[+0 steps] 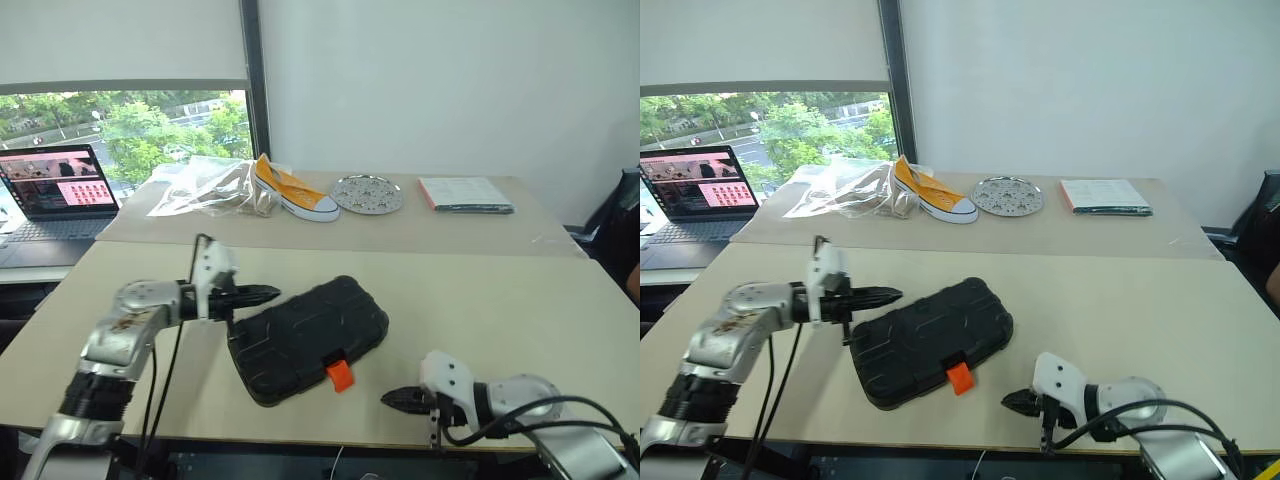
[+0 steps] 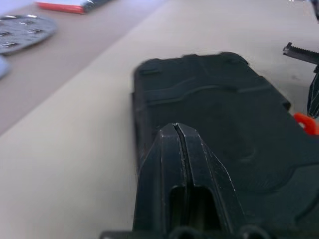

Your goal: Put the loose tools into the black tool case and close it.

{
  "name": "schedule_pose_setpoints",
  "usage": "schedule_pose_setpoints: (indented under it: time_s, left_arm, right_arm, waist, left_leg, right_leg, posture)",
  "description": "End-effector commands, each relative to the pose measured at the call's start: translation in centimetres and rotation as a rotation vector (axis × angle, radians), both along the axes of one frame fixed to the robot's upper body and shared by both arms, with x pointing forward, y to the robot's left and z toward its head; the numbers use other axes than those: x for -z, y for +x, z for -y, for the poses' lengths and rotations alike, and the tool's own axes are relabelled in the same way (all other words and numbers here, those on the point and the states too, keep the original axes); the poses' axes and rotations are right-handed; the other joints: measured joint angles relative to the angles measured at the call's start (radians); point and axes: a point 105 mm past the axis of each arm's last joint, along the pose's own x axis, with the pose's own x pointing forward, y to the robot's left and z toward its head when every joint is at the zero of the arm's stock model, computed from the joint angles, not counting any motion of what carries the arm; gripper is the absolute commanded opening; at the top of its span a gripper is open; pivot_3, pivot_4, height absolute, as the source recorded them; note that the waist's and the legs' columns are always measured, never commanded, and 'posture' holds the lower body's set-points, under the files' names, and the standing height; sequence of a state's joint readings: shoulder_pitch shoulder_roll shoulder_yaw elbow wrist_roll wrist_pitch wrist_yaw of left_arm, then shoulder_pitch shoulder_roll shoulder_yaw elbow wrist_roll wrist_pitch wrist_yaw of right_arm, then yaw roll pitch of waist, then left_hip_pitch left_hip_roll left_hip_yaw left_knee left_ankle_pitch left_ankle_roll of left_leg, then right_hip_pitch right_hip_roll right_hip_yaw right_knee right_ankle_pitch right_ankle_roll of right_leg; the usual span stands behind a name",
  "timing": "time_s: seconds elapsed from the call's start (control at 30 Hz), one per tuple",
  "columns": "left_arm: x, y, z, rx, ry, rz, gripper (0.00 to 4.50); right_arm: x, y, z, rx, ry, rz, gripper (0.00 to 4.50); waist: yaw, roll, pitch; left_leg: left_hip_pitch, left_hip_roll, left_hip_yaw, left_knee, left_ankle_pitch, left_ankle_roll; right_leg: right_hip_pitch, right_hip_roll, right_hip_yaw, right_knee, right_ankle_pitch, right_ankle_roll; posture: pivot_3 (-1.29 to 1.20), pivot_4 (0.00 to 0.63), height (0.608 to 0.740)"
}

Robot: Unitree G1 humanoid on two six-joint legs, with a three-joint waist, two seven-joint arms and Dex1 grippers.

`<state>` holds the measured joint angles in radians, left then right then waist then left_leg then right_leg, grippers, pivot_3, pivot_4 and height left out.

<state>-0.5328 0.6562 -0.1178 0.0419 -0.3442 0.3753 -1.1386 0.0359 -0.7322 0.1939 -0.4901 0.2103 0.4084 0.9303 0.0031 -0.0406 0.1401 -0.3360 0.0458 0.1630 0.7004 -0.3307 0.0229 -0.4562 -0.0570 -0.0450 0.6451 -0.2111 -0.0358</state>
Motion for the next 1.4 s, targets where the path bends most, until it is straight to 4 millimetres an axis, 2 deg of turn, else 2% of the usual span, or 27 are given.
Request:
schedule_pose_setpoints:
  time_s: [0.03, 0.27, 0.57, 0.9, 1.03, 1.17, 1.27, 1.4]
  left_arm:
    - [1.2, 0.5, 0.9, 0.012, 0.085, 0.006, 0.00]
    - [2.3, 0.7, 1.0, 0.005, 0.120, -0.021, 0.00]
    - [4.1, 0.4, 0.1, -0.012, 0.170, -0.053, 0.00]
    - [4.7, 0.3, 0.2, -0.011, 0.172, -0.070, 0.00]
    - [5.0, 0.2, 0.3, -0.006, 0.174, -0.076, 0.00]
    - [5.1, 0.1, 0.3, -0.001, 0.180, -0.075, 0.00]
    - [5.2, 0.1, 0.3, -0.002, 0.183, -0.076, 0.00]
    - [5.3, 0.1, -0.1, -0.006, 0.189, -0.077, 0.00]
  right_arm:
    - [-0.3, 0.8, -1.7, 0.021, 0.024, 0.047, 0.04]
    - [0.0, 1.6, -3.3, 0.033, 0.037, 0.067, 0.04]
    - [-1.0, 2.6, -4.9, 0.028, 0.095, 0.109, 0.04]
    - [-2.2, 3.4, -6.1, 0.027, 0.128, 0.114, 0.04]
    - [-1.7, 3.9, -6.1, 0.045, 0.100, 0.103, 0.04]
    - [-0.3, 4.1, -5.0, 0.063, 0.018, 0.067, 0.04]
    - [-0.8, 3.8, -4.1, 0.074, 0.029, 0.065, 0.04]
    - [-1.3, 2.4, -3.2, 0.031, 0.043, 0.060, 0.04]
  waist:
    - [-0.004, 0.000, 0.000]
    - [-0.005, 0.000, 0.000]
    - [-0.005, 0.000, 0.000]
    - [-0.014, 0.000, -0.001]
    - [-0.016, 0.000, -0.001]
    - [-0.015, 0.000, -0.002]
    - [-0.015, 0.001, -0.004]
    - [-0.014, 0.001, -0.005]
  left_leg:
    - [0.000, 0.000, 0.000, 0.000, 0.000, 0.000]
    - [0.001, 0.000, -0.001, 0.002, 0.000, 0.000]
    - [0.001, 0.000, -0.001, 0.003, 0.000, 0.001]
    - [0.001, 0.001, 0.000, 0.003, 0.000, 0.001]
    - [0.001, 0.001, 0.000, 0.003, 0.000, 0.001]
    - [0.001, 0.001, 0.000, 0.003, 0.000, 0.001]
    - [0.002, 0.001, 0.000, 0.003, 0.000, 0.001]
    - [0.002, 0.001, 0.000, 0.002, 0.000, 0.002]
  right_leg:
    - [0.000, 0.000, 0.000, 0.000, 0.000, 0.000]
    - [0.000, 0.001, 0.002, 0.001, 0.000, 0.000]
    - [0.000, 0.001, 0.002, 0.001, 0.000, 0.000]
    - [0.001, 0.001, 0.002, 0.002, 0.000, 0.000]
    - [0.001, 0.001, 0.002, 0.002, 0.000, 0.000]
    - [0.001, 0.001, 0.003, 0.002, 0.000, 0.000]
    - [0.001, 0.001, 0.002, 0.002, 0.000, 0.000]
    - [0.001, 0.000, 0.002, 0.001, 0.000, 0.000]
  posture:
    - [0.00, 0.150, 0.740]
    - [0.00, 0.150, 0.740]
    - [0.00, 0.150, 0.740]
    - [0.00, 0.150, 0.740]
    - [0.00, 0.150, 0.740]
    - [0.00, 0.150, 0.740]
    - [0.00, 0.150, 0.740]
    - [0.00, 0.150, 0.740]
